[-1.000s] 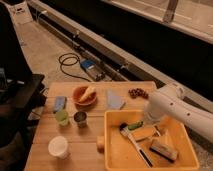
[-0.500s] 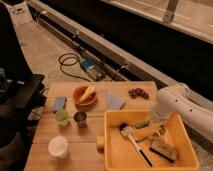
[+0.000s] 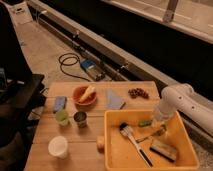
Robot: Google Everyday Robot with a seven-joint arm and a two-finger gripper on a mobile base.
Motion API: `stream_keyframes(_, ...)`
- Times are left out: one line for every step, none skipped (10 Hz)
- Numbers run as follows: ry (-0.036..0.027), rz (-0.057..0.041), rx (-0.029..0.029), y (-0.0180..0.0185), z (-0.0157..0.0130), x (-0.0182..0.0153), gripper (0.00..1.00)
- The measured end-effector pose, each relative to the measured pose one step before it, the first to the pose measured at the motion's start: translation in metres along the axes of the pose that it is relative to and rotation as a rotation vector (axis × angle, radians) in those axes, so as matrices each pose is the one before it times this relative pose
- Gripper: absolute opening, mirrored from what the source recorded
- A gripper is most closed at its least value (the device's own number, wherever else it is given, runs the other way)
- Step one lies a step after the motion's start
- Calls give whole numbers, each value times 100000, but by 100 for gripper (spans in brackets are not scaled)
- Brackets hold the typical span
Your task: Place pepper in tray
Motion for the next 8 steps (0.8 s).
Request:
stream_keyframes(-249, 806, -107, 545, -163, 119, 71)
stream_keyframes(-54, 781, 175, 562, -359, 130, 79)
stream_keyframes(-79, 54, -54, 340, -178, -79, 80)
stream_keyframes(-361, -124, 124, 247, -265, -194, 80)
stream_keyframes(-187, 322, 53, 216, -126, 172, 80)
stream_keyframes(-24, -184, -57, -13, 20, -71, 80)
stream_keyframes(-31, -177, -155, 7, 45, -89, 80)
stream_keyframes(-48, 104, 197, -16, -68, 53, 80)
